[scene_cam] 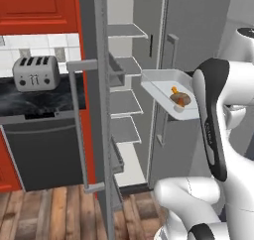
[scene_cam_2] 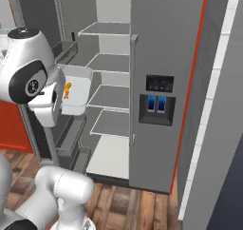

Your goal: Place the tupperware containing the shrimp and mushroom meal in the microwave. Close the microwave door and press the start button to reheat the meal.

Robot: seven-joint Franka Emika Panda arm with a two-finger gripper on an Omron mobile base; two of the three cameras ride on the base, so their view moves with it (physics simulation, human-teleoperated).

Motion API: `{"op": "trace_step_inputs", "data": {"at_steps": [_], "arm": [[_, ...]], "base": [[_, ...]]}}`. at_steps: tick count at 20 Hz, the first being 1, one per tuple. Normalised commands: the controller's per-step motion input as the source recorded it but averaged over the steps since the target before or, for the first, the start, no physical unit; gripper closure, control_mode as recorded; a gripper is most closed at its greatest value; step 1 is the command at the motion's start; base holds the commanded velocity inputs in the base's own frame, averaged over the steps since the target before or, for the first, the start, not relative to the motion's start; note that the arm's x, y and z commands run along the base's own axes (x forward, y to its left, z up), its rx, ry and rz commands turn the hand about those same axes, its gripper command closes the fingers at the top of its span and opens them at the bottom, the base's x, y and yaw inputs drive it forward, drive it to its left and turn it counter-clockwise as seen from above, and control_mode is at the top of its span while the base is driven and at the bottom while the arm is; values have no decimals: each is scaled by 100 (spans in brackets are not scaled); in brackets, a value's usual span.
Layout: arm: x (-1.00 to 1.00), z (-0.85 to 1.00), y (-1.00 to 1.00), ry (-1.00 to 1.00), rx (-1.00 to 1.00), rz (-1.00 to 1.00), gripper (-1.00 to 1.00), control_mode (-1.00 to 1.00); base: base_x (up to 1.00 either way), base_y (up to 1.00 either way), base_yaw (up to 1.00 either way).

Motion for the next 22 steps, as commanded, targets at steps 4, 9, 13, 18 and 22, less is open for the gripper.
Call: {"op": "trace_step_inputs", "data": {"at_steps": [4,9,13,18,22], "arm": [[0,0,0,0,0,0,100,100],[0,0,0,0,0,0,100,100],[0,0,0,0,0,0,100,100],[0,0,0,0,0,0,100,100],[0,0,0,0,0,0,100,100]], "base": [[-73,0,5],[-63,0,9],[-46,8,15],[-15,27,25],[0,32,34]]}}
